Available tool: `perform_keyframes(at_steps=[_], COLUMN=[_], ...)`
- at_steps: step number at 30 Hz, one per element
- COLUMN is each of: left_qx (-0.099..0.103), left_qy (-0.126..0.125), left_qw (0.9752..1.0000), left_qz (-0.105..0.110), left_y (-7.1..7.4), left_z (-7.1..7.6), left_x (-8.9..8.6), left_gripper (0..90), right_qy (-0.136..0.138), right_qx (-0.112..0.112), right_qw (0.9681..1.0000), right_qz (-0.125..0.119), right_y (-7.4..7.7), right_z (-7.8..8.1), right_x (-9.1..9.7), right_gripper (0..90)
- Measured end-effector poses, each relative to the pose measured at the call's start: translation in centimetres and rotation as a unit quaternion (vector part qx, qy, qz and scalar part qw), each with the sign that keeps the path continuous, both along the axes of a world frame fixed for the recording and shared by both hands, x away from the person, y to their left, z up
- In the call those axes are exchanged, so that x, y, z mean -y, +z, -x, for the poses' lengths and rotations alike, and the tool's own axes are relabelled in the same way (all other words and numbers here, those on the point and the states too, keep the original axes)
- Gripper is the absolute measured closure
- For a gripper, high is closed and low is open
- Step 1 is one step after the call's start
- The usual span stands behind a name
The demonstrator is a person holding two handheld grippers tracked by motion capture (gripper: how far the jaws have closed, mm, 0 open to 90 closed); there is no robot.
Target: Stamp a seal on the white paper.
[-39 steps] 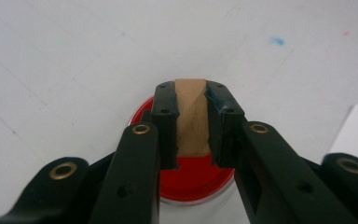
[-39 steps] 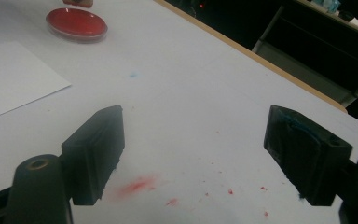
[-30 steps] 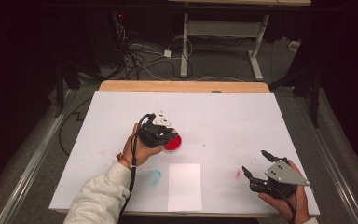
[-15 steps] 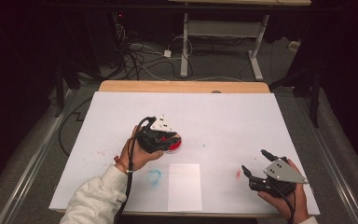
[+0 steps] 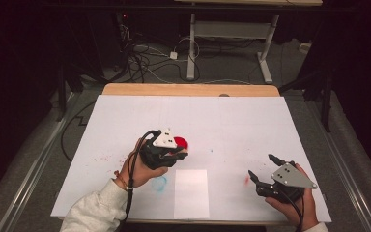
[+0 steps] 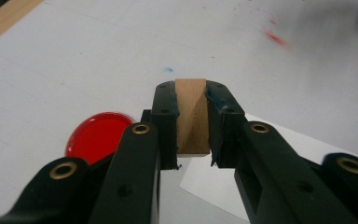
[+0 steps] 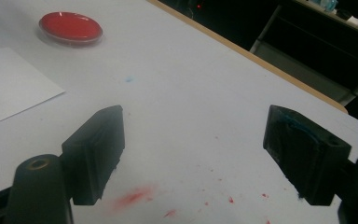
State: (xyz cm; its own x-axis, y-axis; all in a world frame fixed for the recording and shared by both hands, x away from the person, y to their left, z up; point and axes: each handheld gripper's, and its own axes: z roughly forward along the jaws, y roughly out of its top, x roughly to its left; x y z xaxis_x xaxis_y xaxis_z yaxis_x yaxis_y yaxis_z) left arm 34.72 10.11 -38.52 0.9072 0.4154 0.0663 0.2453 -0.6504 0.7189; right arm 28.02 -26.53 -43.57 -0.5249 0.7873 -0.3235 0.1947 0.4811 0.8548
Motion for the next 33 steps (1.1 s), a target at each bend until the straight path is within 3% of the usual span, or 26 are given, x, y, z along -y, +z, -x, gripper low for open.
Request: perform_keyframes(at_steps=[15,33], left_qx=[0.006,-0.029], left_qy=[-0.033,-0.07], left_qw=[0.9994,0.997], left_qz=[0.002,-0.018], left_y=[-0.6,-2.8], left_z=[2.8,3.9], left_x=[1.1,2.2], left_gripper=[73.8,73.7], right_qy=[0.009,0.012], right_qx=[-0.002,-0.004], right_qw=[1.0,0.9999], right_qz=[0.003,0.006], right_y=[0.0,-0.1], right_z=[-0.2,-0.3], right_x=[-0.4,-0.5], right_gripper=[21.5,21.5])
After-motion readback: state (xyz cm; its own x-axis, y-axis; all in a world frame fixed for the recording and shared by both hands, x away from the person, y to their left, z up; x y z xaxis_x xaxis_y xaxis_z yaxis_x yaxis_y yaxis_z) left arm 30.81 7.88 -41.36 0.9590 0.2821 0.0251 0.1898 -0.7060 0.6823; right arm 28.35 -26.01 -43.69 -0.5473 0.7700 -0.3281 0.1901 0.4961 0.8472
